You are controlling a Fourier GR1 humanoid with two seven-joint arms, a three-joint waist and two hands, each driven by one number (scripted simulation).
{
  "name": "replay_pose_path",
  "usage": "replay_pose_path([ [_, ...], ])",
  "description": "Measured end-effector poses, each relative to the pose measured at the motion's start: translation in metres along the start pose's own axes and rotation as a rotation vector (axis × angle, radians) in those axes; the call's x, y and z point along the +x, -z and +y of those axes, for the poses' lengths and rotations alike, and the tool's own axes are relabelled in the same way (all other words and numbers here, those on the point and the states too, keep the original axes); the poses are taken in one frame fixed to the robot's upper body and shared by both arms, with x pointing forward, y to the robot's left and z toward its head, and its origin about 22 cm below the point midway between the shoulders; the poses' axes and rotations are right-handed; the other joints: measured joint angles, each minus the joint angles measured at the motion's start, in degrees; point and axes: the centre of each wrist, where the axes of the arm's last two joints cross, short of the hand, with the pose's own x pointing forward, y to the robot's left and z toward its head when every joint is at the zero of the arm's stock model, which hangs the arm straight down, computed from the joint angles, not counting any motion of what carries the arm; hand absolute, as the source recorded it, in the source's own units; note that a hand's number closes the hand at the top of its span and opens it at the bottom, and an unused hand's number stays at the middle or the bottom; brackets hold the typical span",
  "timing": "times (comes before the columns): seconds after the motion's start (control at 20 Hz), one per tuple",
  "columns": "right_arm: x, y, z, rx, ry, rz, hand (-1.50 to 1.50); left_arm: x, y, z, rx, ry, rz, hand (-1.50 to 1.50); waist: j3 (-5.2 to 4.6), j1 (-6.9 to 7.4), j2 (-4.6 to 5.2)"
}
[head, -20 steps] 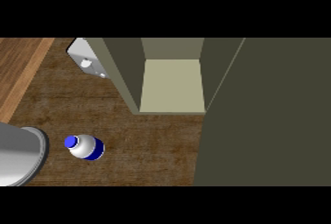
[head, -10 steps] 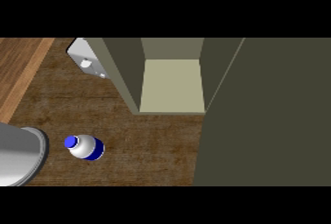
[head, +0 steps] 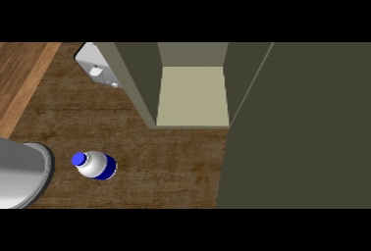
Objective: Pick up the bottled water, place it into the cabinet and close the cabinet
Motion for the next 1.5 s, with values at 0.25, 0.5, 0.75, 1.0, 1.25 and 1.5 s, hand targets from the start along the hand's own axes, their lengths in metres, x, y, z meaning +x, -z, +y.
replay_pose_path([
  [0.25,0.001,0.0,0.004,0.001,0.002,0.011,-1.5,-0.003,-0.001,0.001,0.004,0.006,0.005,-1.5,-0.02,-0.1,0.01],
  [0.5,0.004,-0.001,0.007,0.003,-0.004,0.021,-1.5,-0.006,0.004,0.003,0.003,0.029,0.0,-1.5,-0.05,-0.28,0.03],
  [0.75,0.003,0.002,0.013,0.01,0.003,0.021,-1.5,-0.018,0.014,0.005,0.013,0.054,-0.024,-1.5,-0.08,-0.26,0.12],
  [1.0,0.004,0.004,0.013,0.012,-0.014,0.015,-1.5,-0.038,0.023,0.007,0.029,0.069,-0.026,-1.5,-0.09,-0.27,0.15],
  [1.25,0.002,0.001,0.015,0.007,-0.013,0.016,-1.5,-0.059,0.036,0.007,0.054,0.091,-0.02,-1.5,-0.07,-0.42,0.19],
  [1.5,0.002,0.001,0.016,0.005,-0.021,0.02,-1.5,-0.085,0.042,0.01,0.056,0.106,0.009,-1.5,-0.08,-0.38,0.18],
])
